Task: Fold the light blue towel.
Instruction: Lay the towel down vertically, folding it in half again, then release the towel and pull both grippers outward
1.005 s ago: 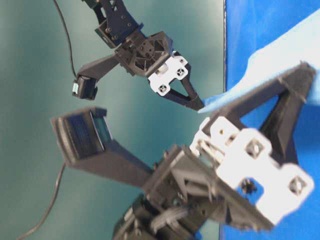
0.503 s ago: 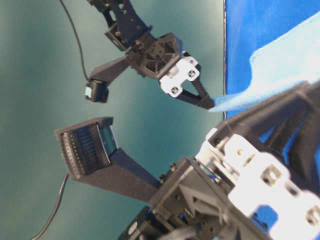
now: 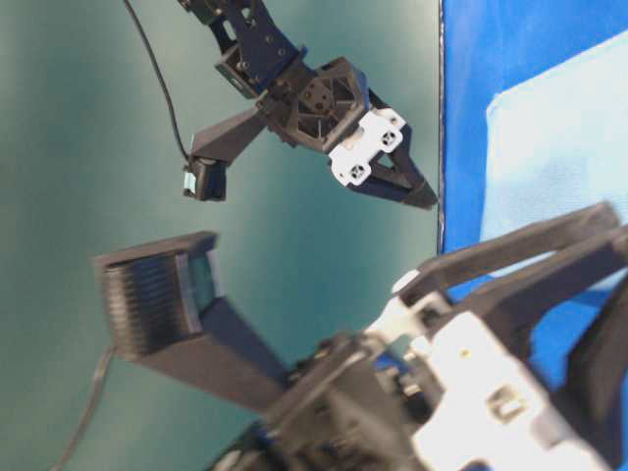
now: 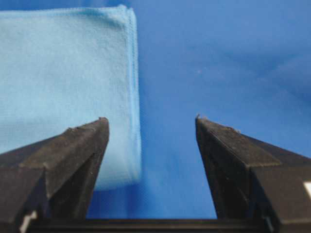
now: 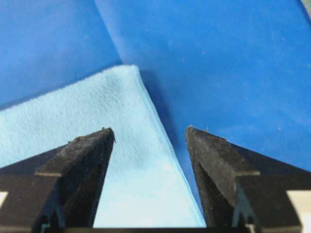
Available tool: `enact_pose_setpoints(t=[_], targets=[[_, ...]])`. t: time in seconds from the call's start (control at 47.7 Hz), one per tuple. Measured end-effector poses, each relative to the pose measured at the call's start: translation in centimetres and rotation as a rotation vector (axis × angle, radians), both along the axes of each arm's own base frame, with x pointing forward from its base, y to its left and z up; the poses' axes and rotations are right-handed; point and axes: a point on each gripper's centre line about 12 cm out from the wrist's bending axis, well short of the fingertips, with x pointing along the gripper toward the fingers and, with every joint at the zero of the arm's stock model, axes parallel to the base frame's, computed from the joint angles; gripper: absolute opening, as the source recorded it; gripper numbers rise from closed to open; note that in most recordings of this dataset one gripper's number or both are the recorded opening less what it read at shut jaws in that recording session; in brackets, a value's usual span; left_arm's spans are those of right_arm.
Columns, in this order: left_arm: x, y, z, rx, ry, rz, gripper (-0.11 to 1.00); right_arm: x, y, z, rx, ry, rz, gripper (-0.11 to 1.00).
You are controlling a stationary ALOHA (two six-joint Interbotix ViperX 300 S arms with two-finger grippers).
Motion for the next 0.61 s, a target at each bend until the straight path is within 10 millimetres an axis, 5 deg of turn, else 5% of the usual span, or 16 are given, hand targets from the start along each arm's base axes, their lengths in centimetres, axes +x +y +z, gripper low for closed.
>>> enact_pose_setpoints(t=[0.293,0.607], targets=[[-3.6,0.8,5.0,0.013,0.004,-0.012,0.69,-3.7,2.8,4.7,-0.037,-0.083,0.017,0.63],[-8.2,6.0,9.0,0.054,-0.364,0.082,0.69,-9.9,7.9,8.4,-0.083,-0.316,0.103,0.63]])
